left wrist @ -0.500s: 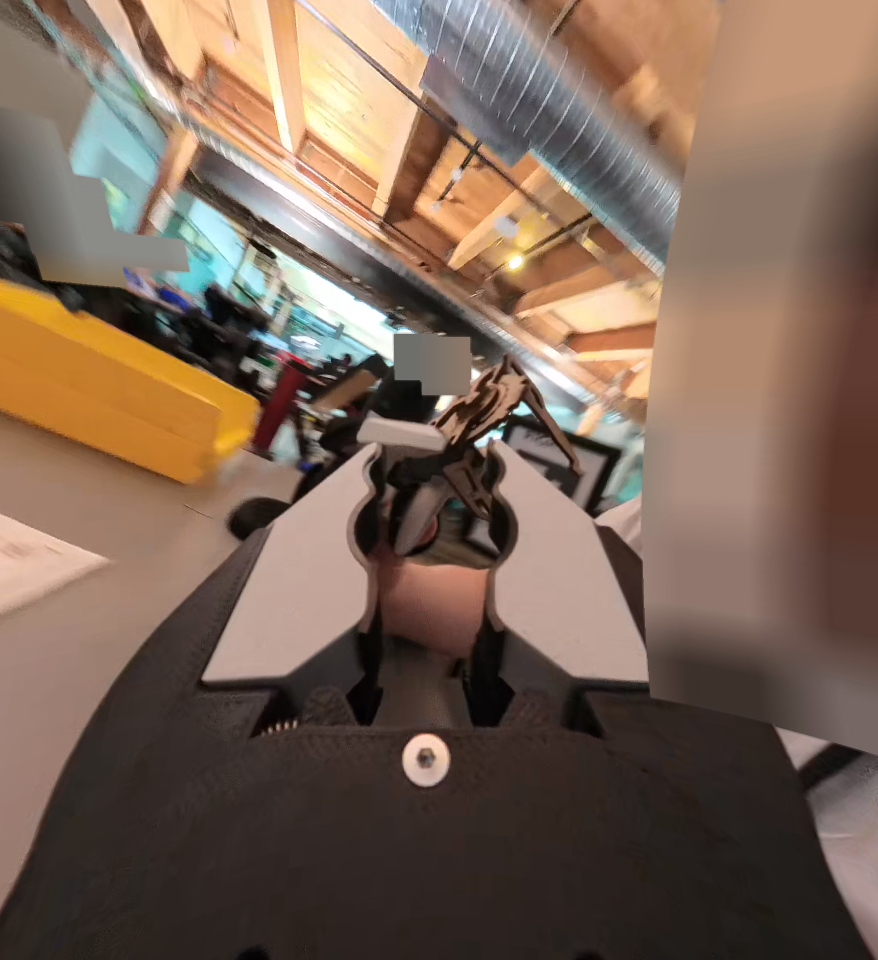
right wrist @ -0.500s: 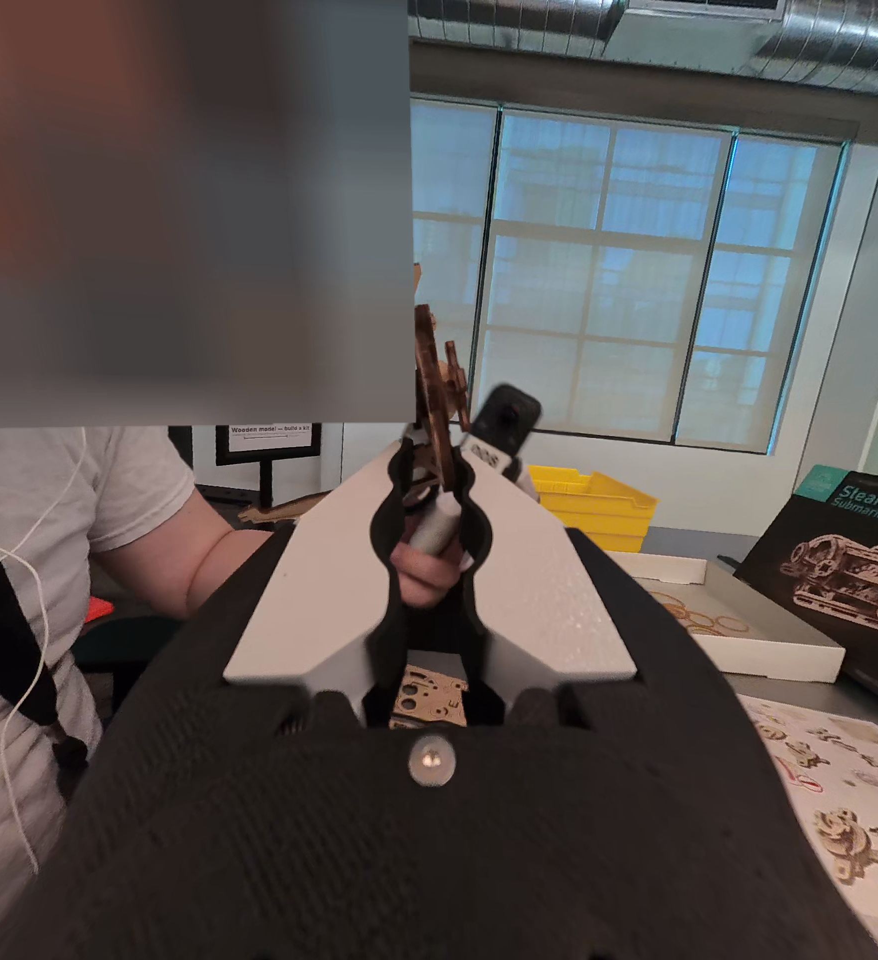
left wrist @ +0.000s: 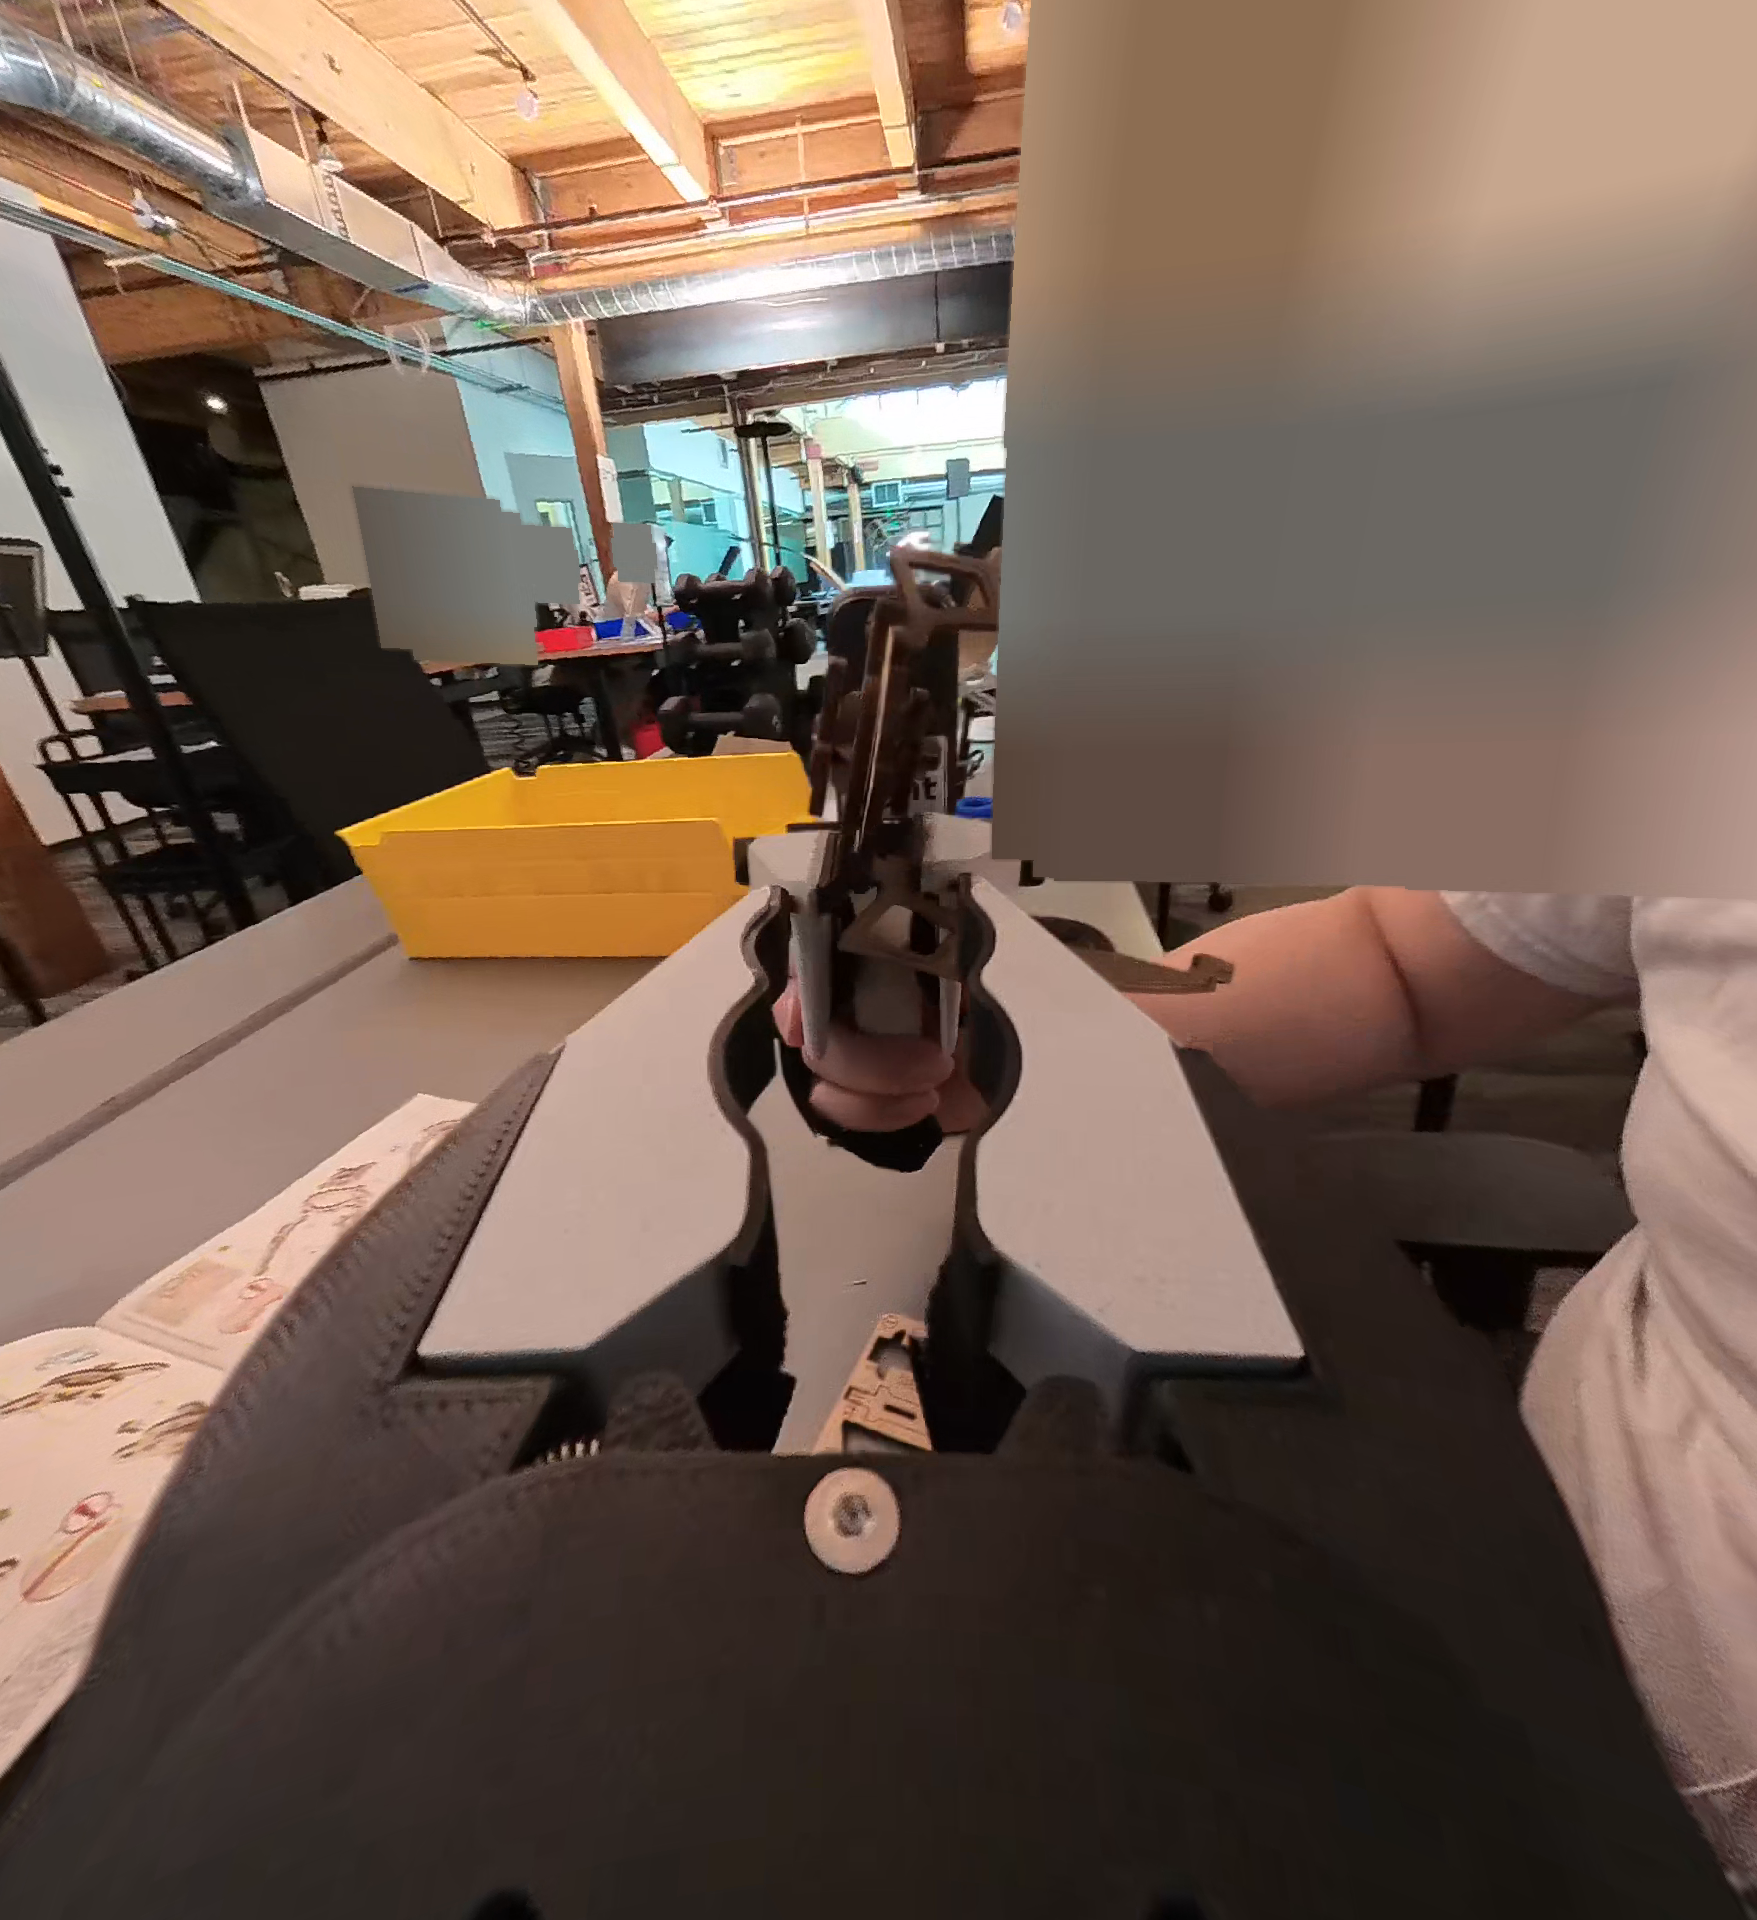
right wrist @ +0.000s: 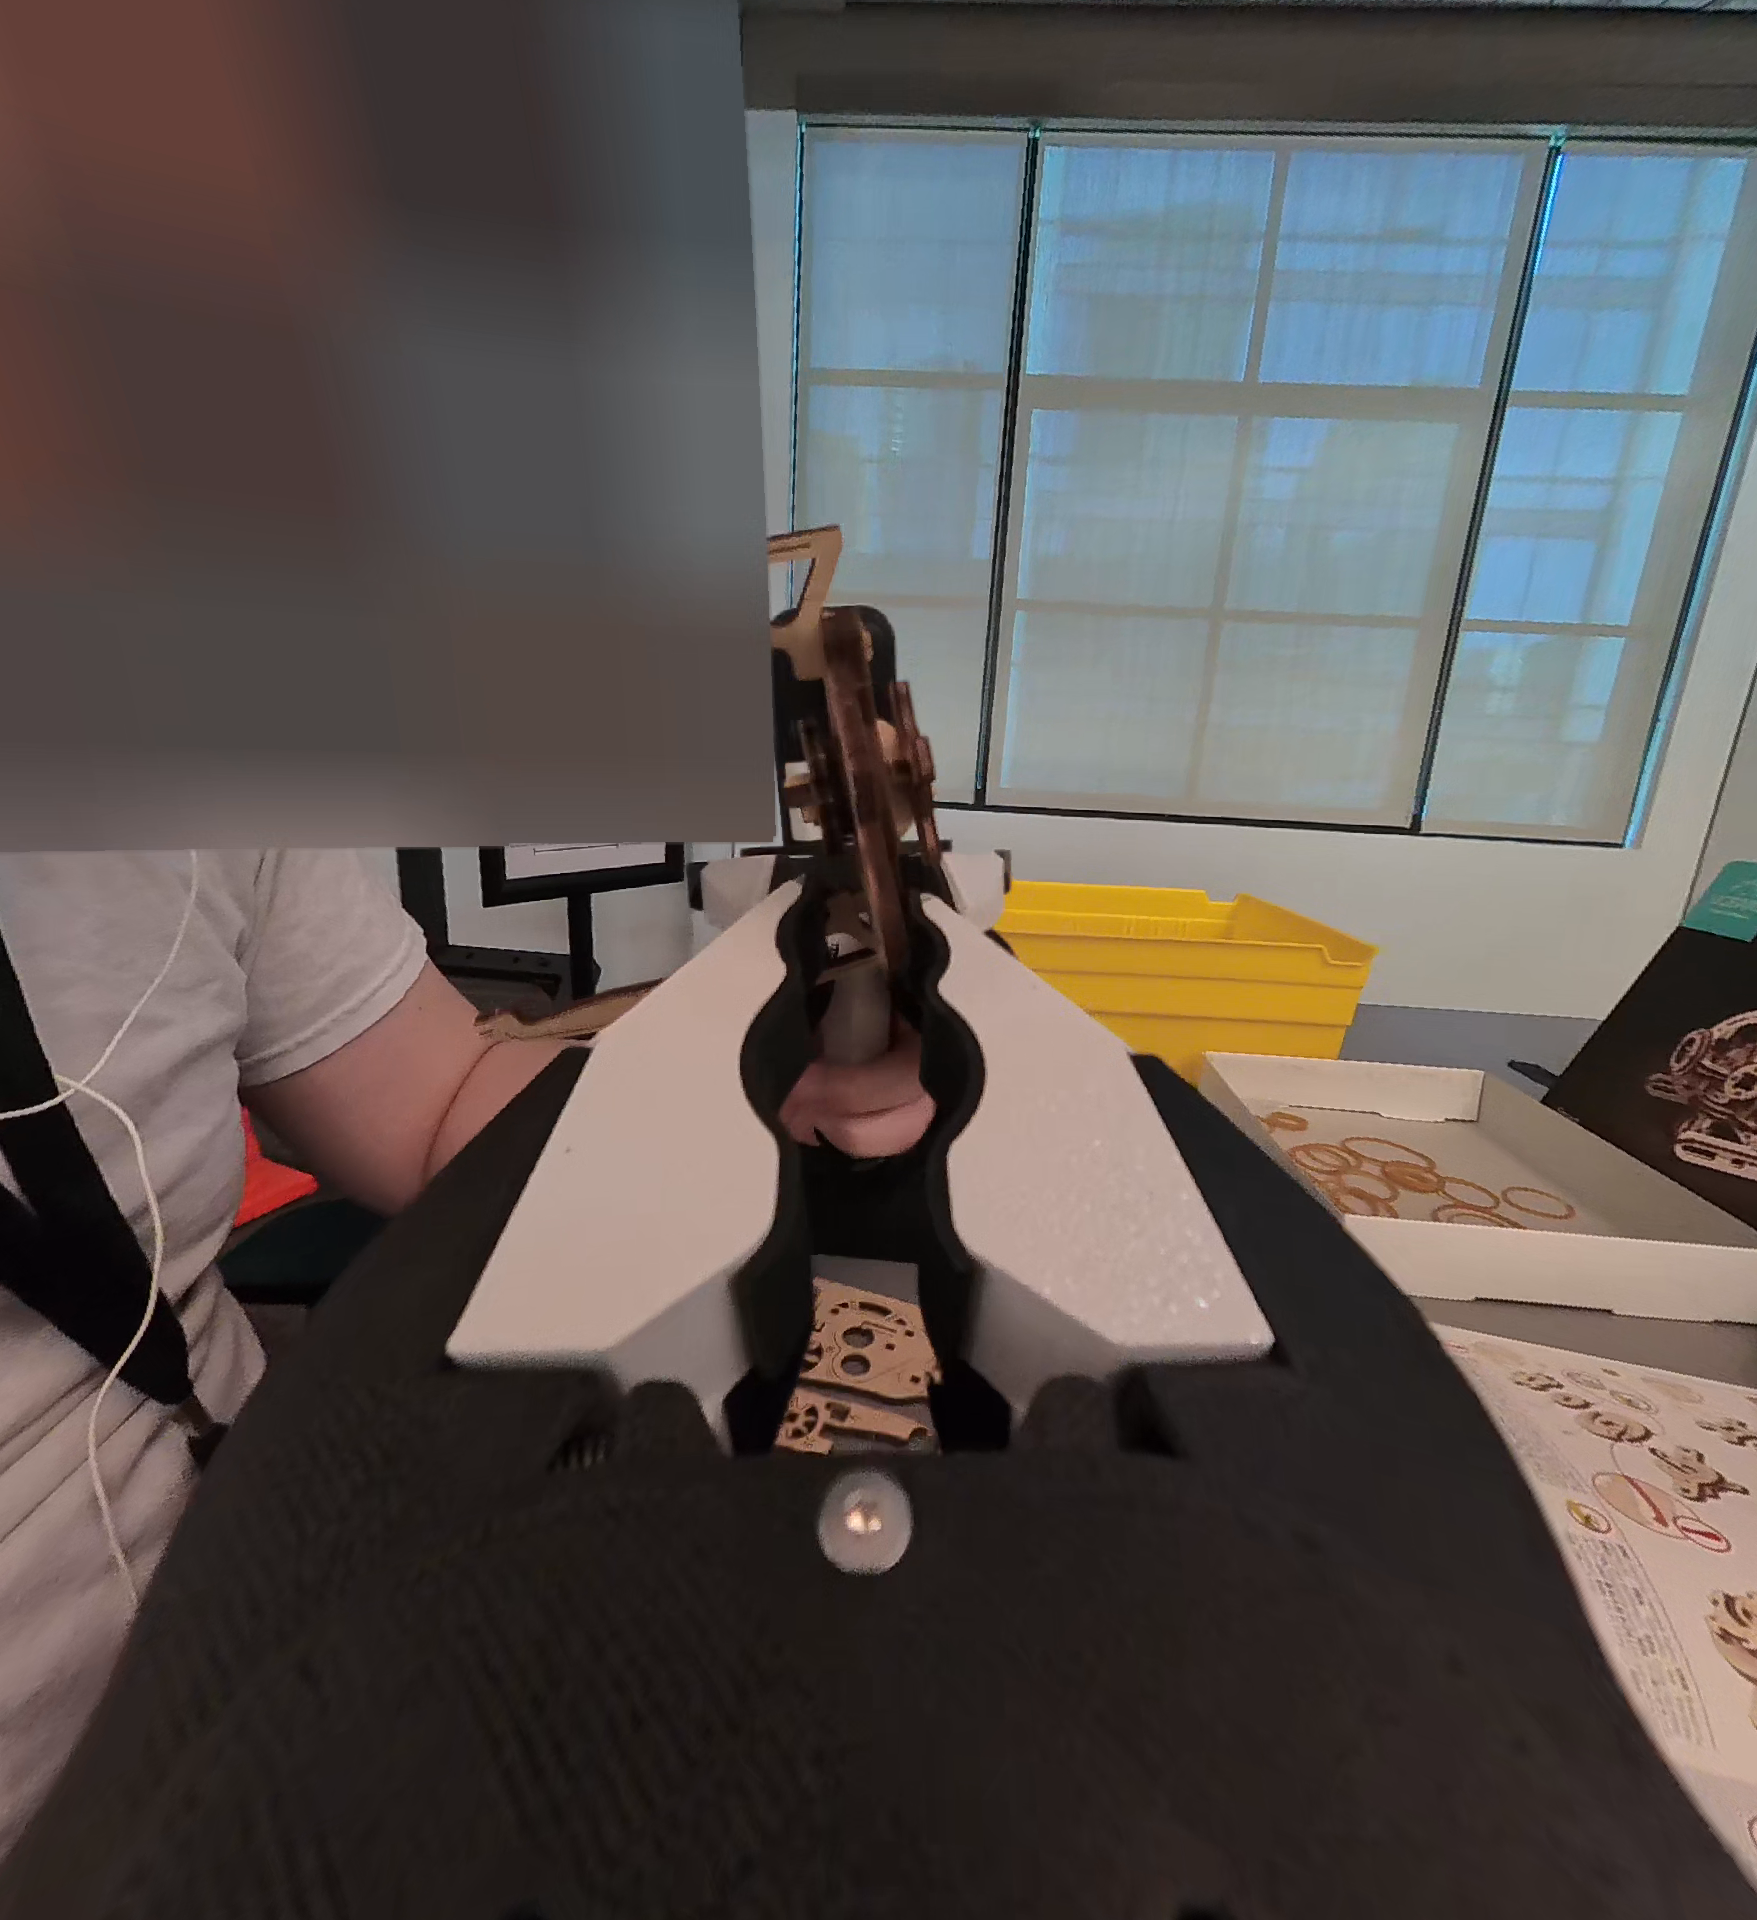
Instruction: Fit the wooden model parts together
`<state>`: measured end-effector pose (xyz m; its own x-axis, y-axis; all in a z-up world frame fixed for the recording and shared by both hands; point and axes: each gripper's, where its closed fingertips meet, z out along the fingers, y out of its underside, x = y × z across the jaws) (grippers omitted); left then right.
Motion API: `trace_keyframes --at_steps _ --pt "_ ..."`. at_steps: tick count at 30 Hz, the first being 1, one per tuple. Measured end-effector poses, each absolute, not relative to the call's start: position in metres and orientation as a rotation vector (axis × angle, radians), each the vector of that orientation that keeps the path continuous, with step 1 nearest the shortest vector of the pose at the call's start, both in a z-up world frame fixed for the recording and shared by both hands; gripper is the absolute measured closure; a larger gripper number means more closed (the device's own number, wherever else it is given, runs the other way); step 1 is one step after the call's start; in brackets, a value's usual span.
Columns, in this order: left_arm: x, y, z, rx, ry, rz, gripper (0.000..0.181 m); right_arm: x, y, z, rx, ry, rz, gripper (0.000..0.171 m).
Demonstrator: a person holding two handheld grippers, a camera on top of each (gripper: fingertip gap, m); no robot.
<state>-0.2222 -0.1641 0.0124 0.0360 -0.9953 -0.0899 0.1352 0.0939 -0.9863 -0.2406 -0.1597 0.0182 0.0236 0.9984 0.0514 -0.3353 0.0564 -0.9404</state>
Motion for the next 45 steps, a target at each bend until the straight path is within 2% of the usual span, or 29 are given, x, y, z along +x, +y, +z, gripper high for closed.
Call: trace_keyframes --at_steps 25,31,35,41,44,45 --pt "-0.219 -0.164 0.01 -1.044 1.107 -1.089 0.152 -0.24 -0.161 0.015 -0.901 -0.986 1.301 0.16" --pt "-0.228 -0.161 0.02 -1.026 1.054 -1.167 0.15 -0.243 -0.151 0.007 -1.026 -0.97 1.472 0.159" --pt "-0.235 -0.145 0.019 -1.113 0.995 -1.237 0.156 -0.243 -0.142 -0.001 -1.129 -0.917 1.619 0.159" --pt "-0.231 -0.127 -0.004 -1.274 1.002 -1.157 0.181 -0.248 -0.129 -0.025 -1.352 -0.925 1.614 0.16" --pt "-0.231 -0.119 -0.013 -1.334 0.986 -1.151 0.18 -0.247 -0.122 -0.032 -1.421 -0.899 1.613 0.159" --pt "-0.23 -0.118 -0.016 -1.353 0.992 -1.154 0.175 -0.247 -0.12 -0.035 -1.448 -0.882 1.622 0.159"
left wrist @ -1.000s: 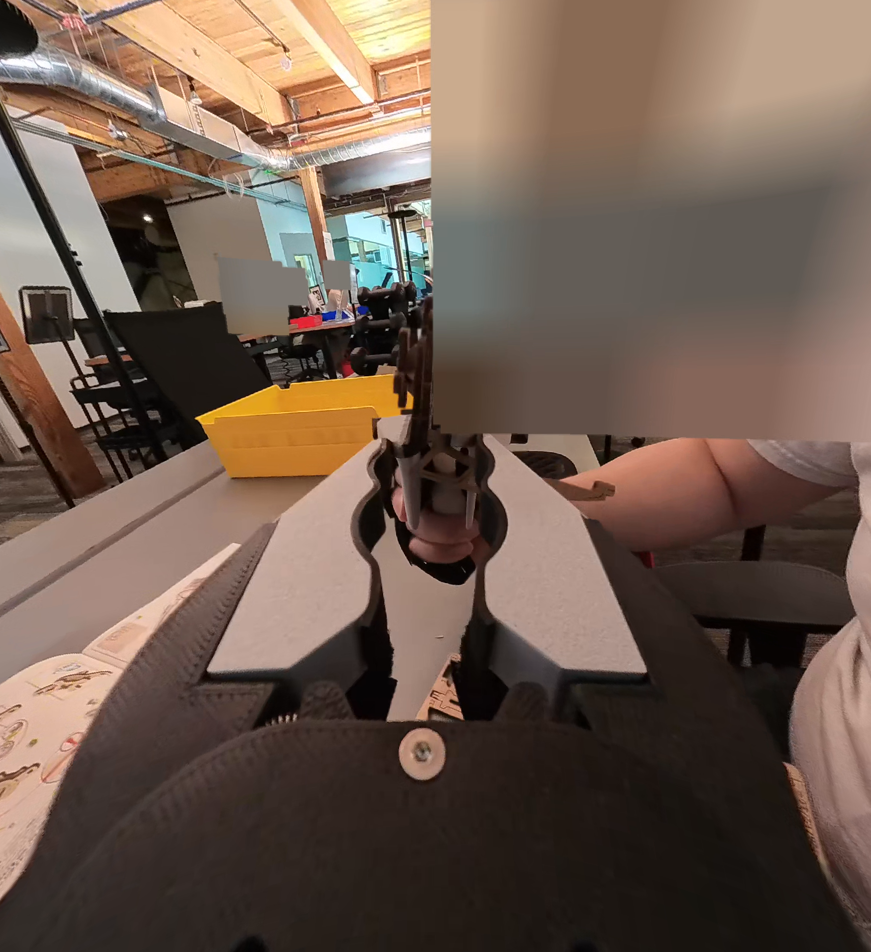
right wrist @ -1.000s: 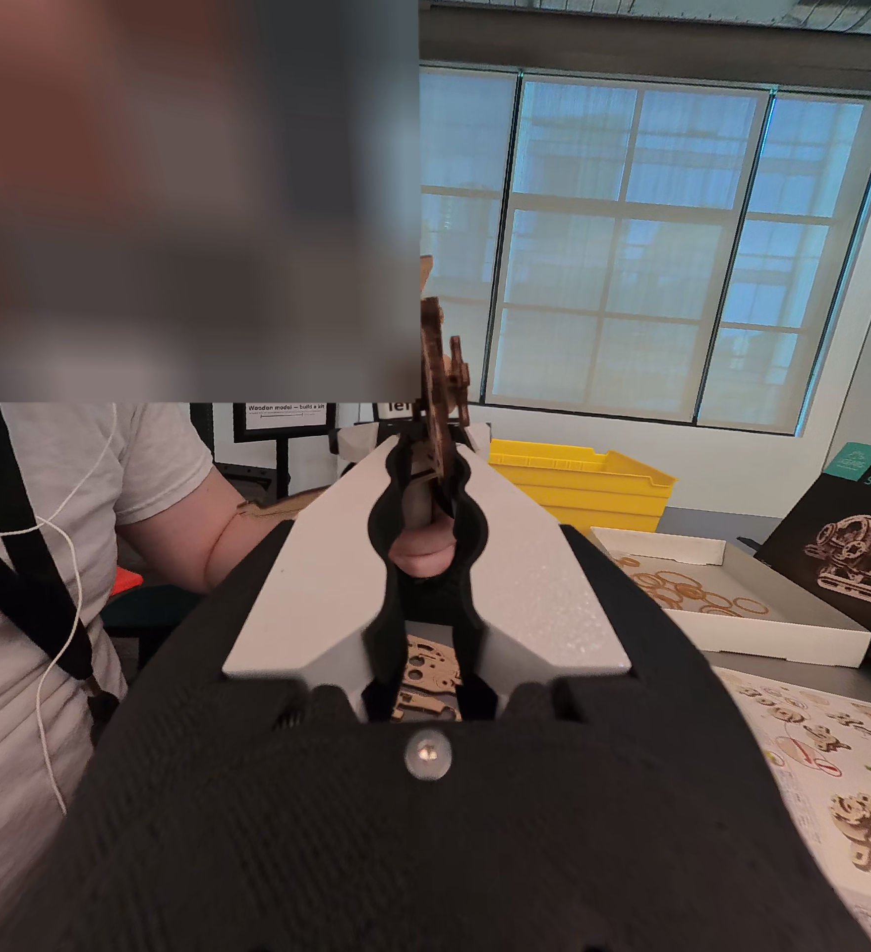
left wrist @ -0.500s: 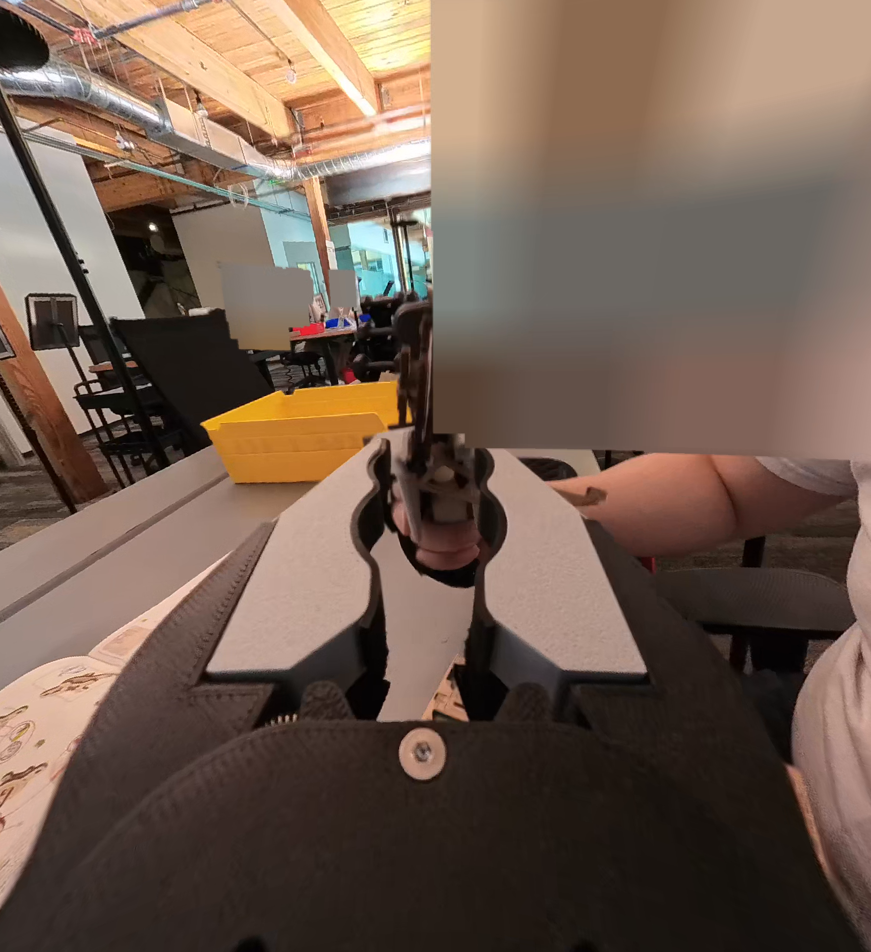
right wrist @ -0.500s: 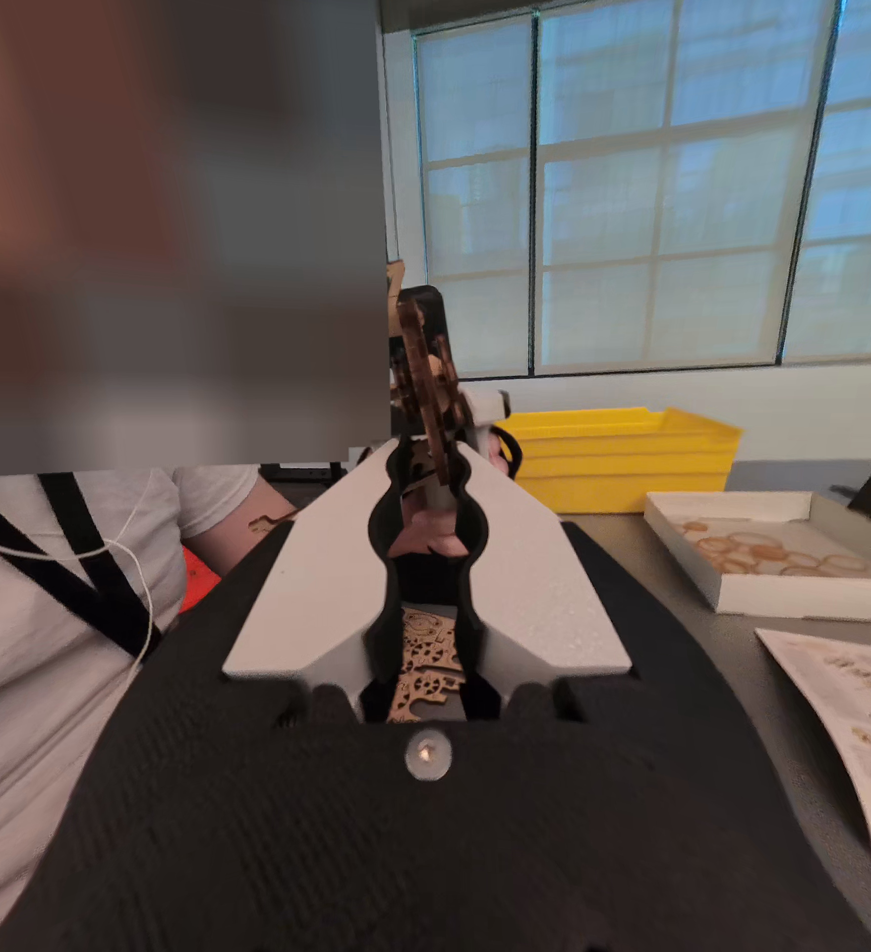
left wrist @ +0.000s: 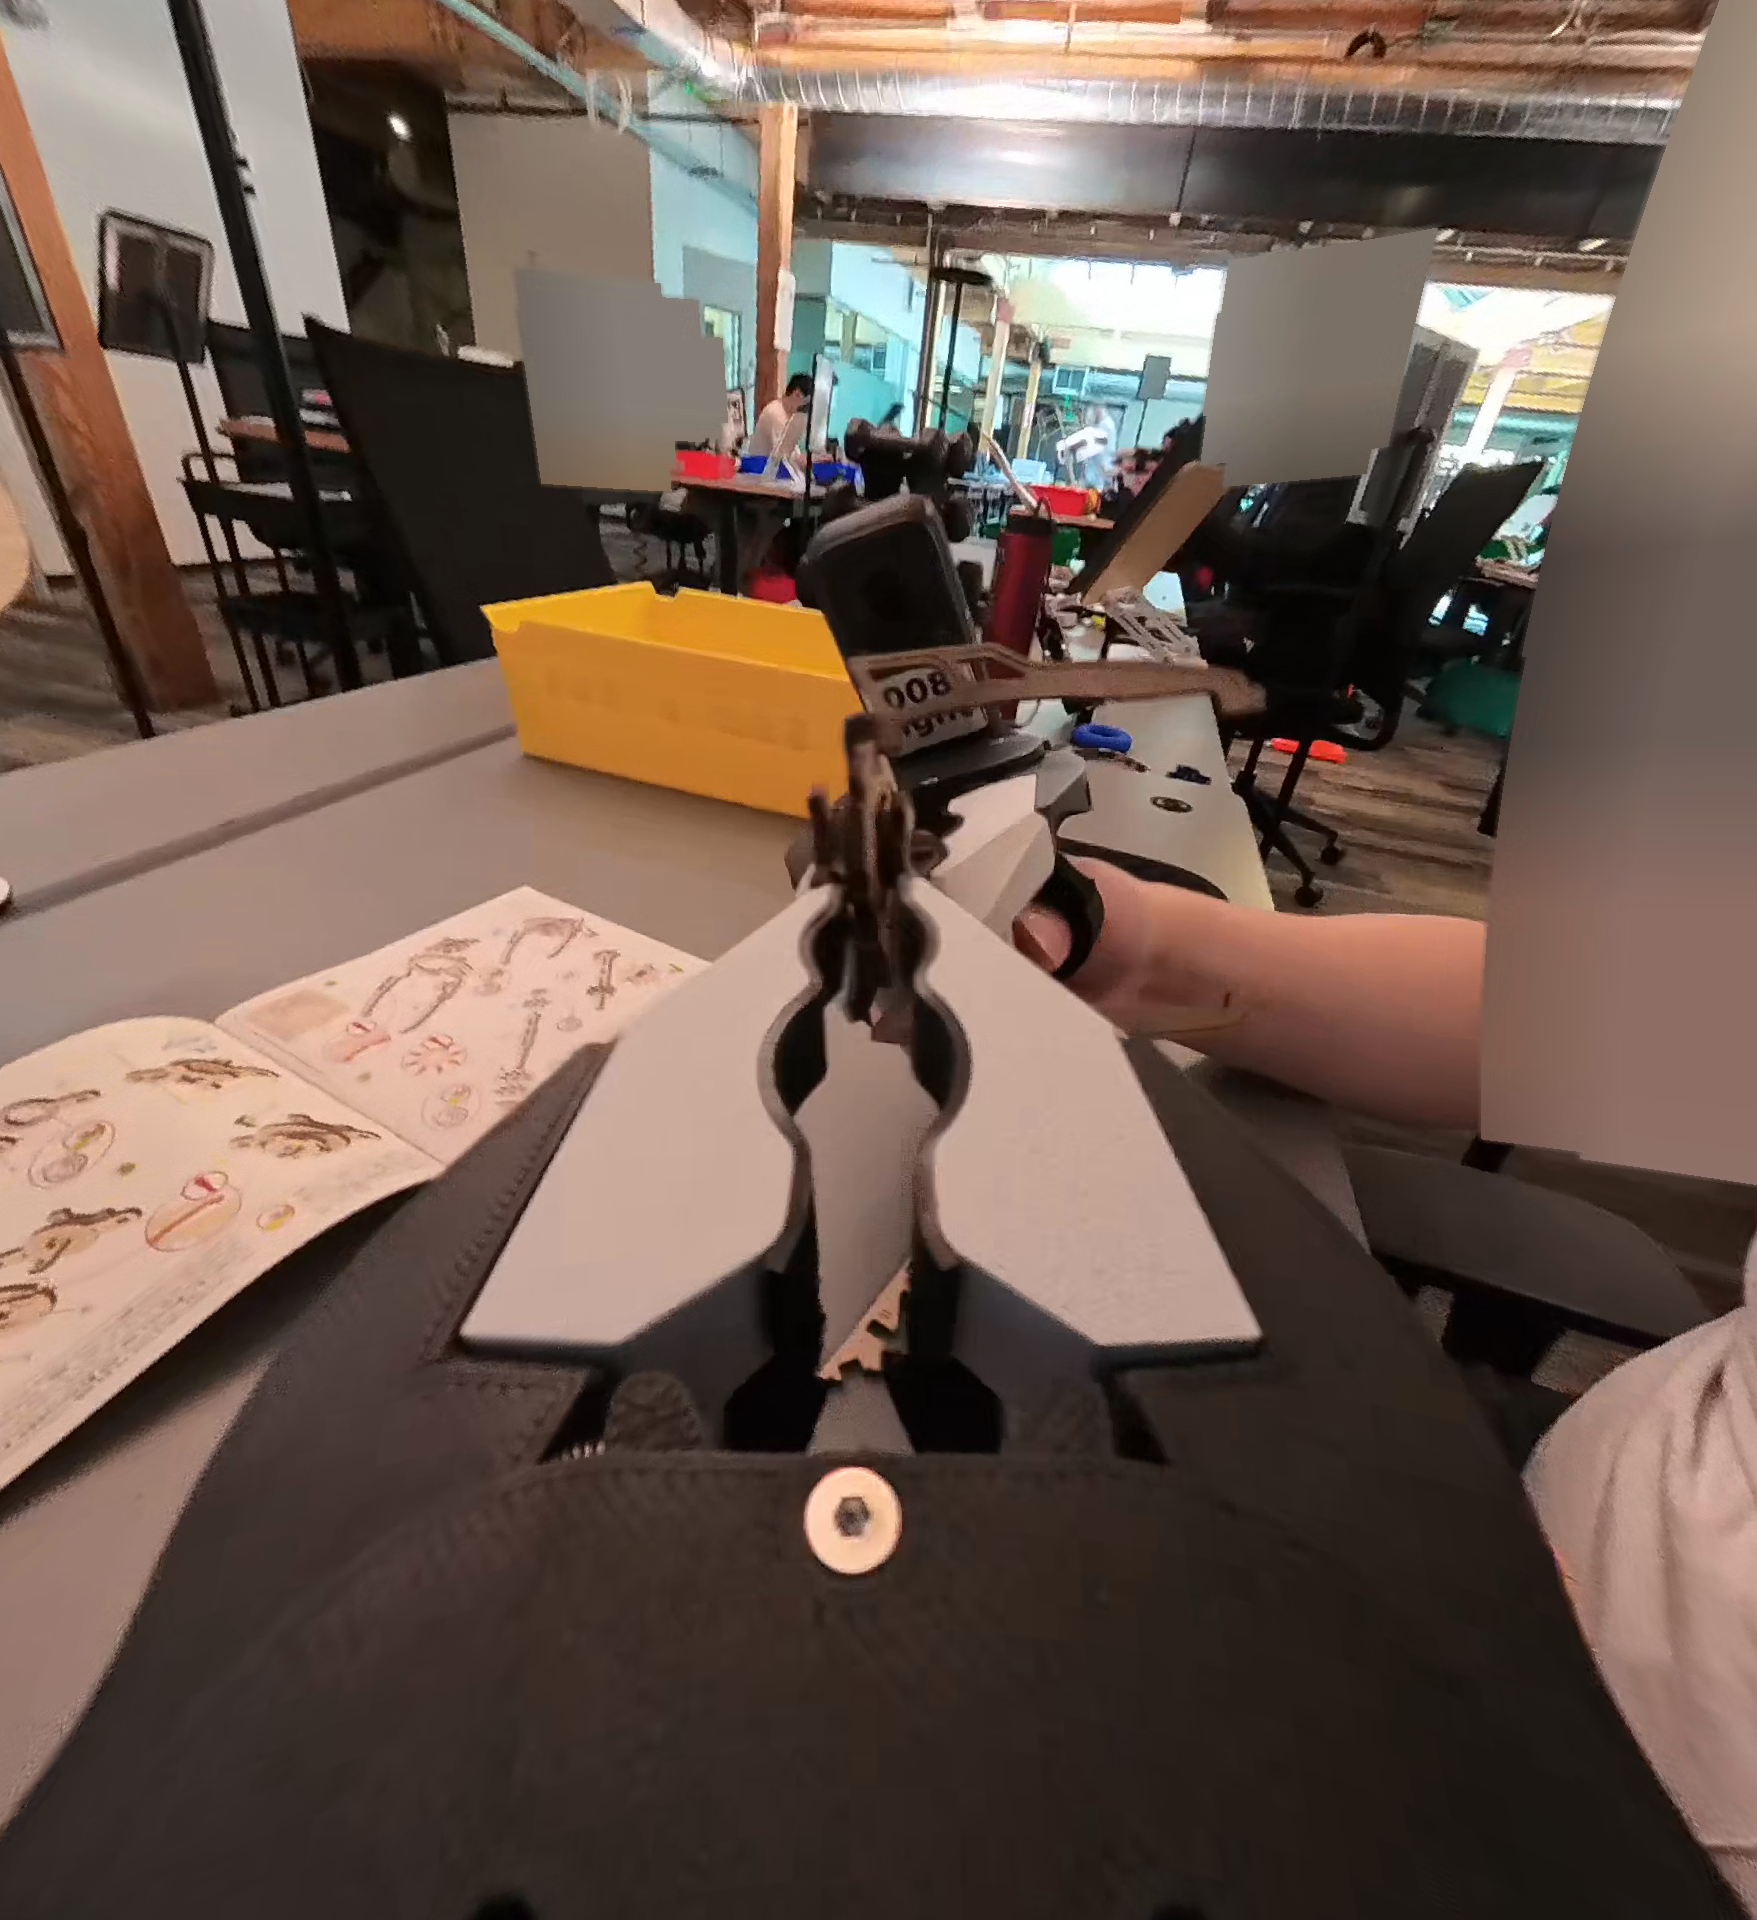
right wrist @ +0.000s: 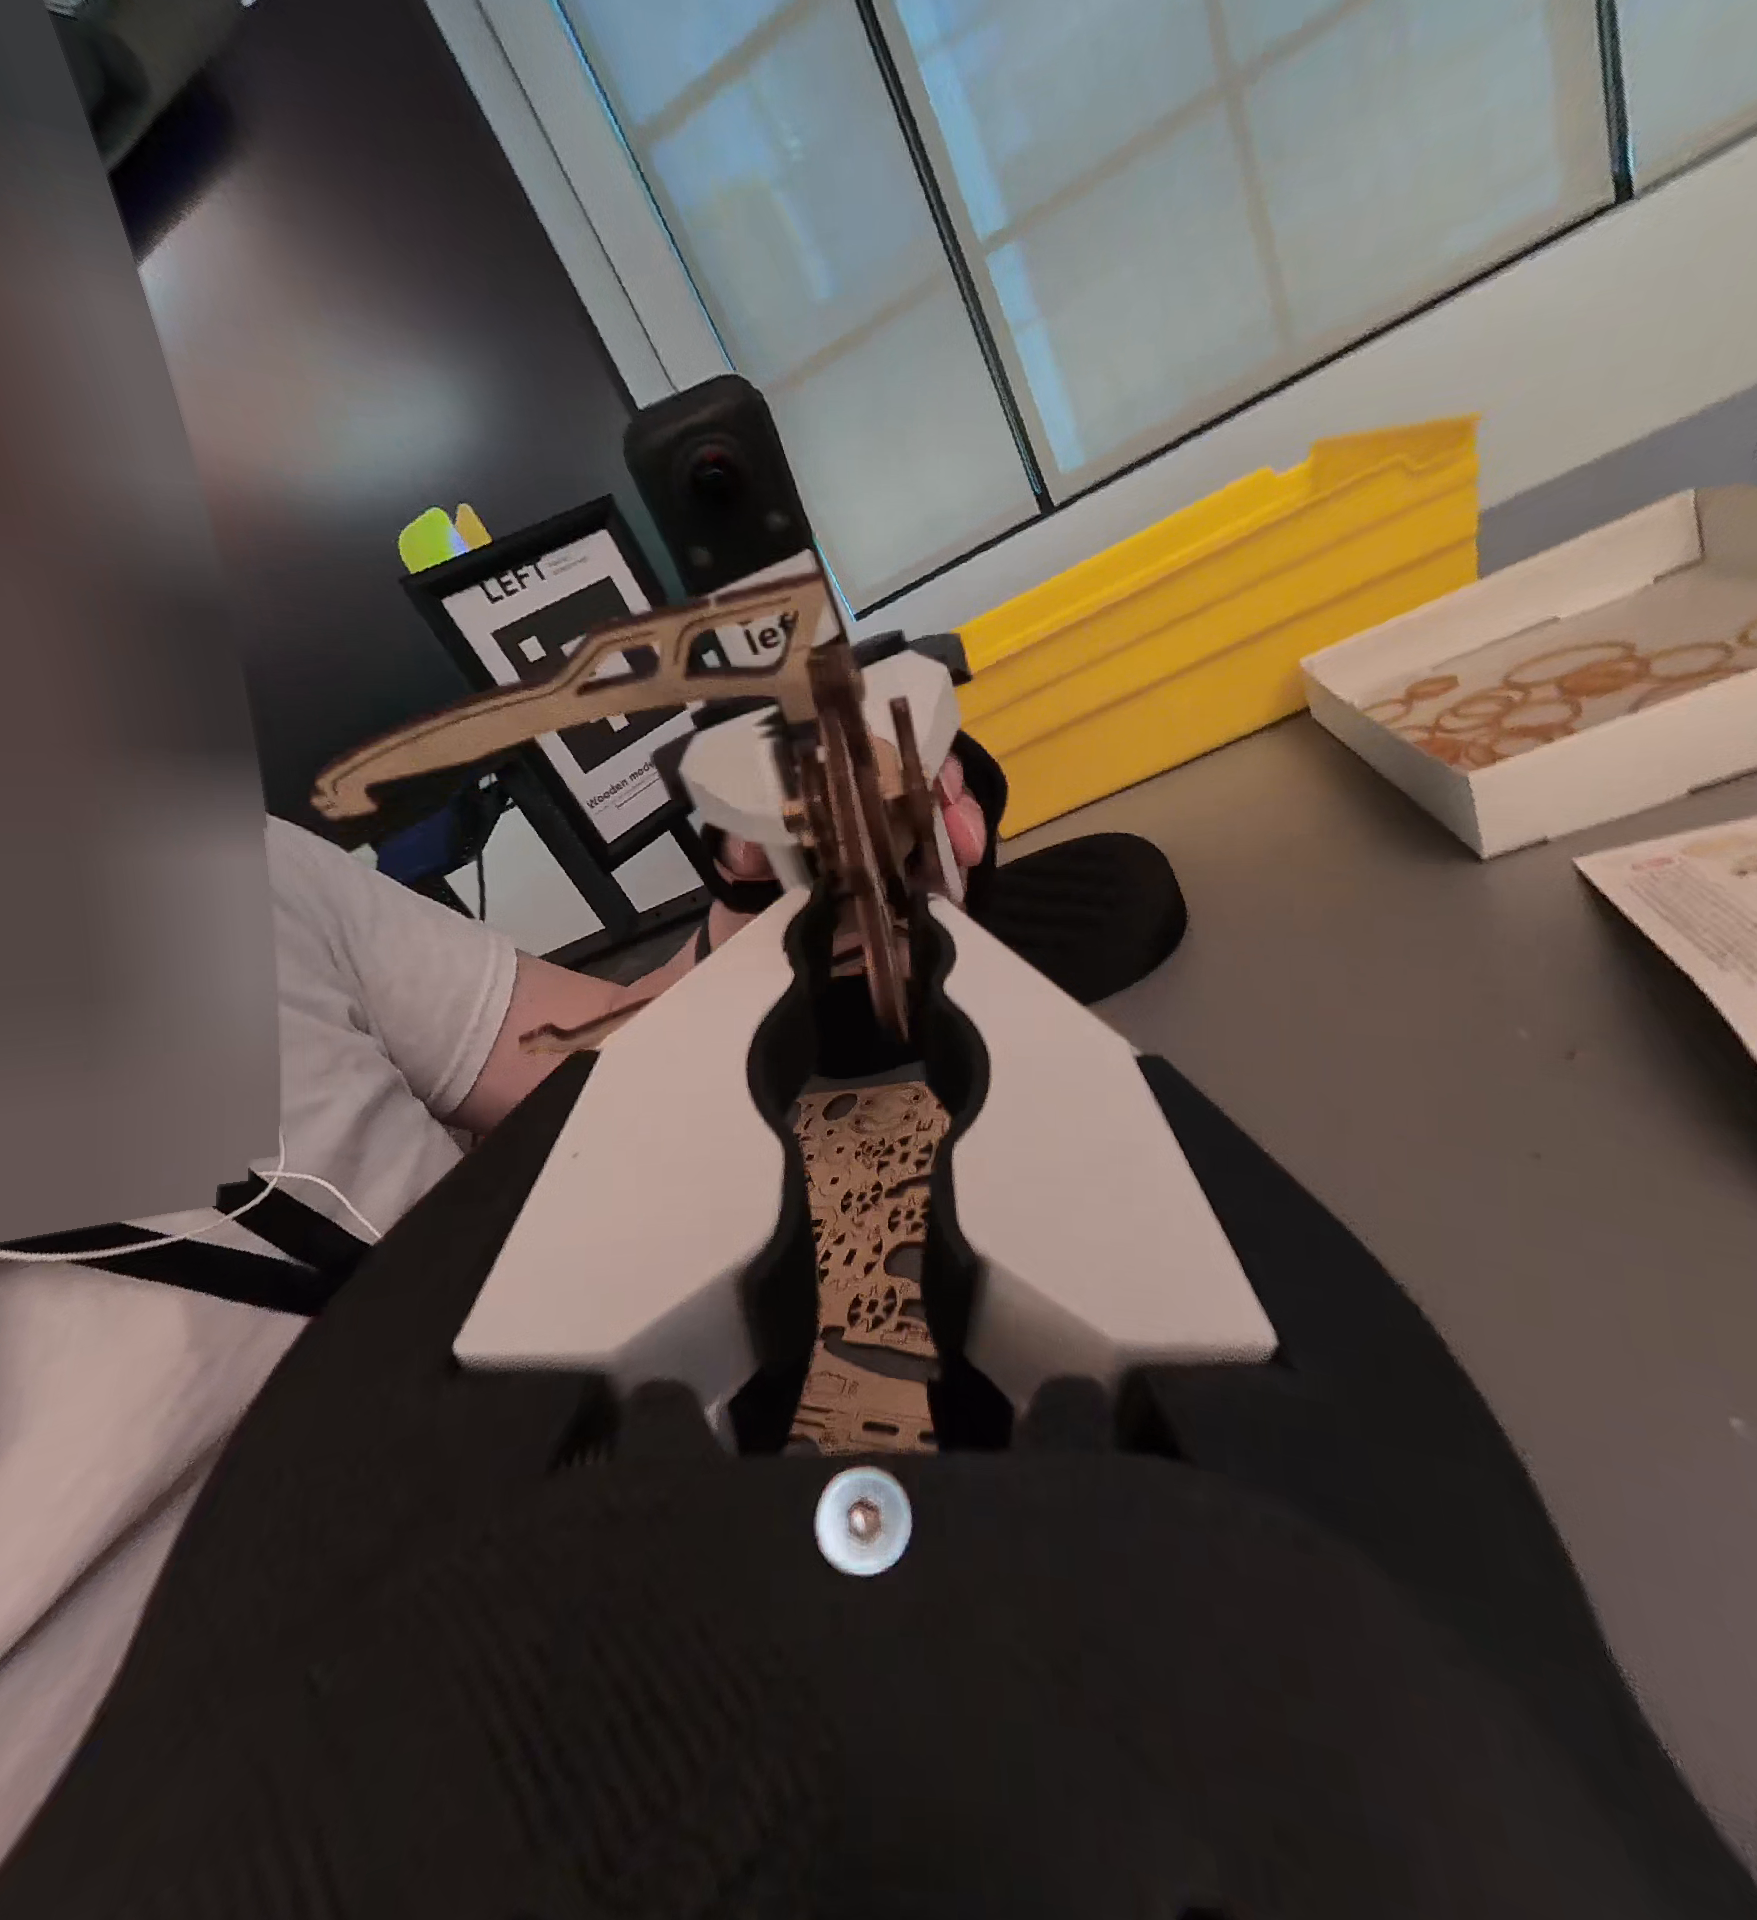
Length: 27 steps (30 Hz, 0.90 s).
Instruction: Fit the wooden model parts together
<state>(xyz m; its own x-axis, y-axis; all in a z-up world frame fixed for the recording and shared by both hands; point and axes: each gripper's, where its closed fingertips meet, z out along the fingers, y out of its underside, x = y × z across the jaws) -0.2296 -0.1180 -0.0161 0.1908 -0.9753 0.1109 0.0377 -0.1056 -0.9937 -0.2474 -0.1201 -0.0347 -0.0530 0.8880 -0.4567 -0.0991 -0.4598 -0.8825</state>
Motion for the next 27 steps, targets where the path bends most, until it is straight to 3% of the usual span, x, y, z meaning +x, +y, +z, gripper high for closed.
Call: trace_keyframes --at_steps 2,5,17,21,27 --pt "-0.227 -0.118 -0.021 -1.388 0.993 -1.186 0.166 -0.247 -0.12 -0.04 -1.496 -0.873 1.67 0.16" --pt "-0.228 -0.113 -0.026 -1.426 0.982 -1.186 0.181 -0.246 -0.119 -0.043 -1.545 -0.842 1.739 0.159" --pt "-0.248 -0.074 -0.033 -1.577 0.471 -1.613 0.181 -0.225 -0.08 -0.029 -1.447 -0.542 1.721 0.144" --pt "-0.241 -0.08 -0.035 -1.577 0.537 -1.577 0.181 -0.23 -0.083 -0.039 -1.507 -0.551 1.785 0.17" --pt "-0.231 -0.092 -0.038 -1.588 0.69 -1.534 0.171 -0.22 -0.085 -0.043 -1.543 -0.416 2.082 0.171"
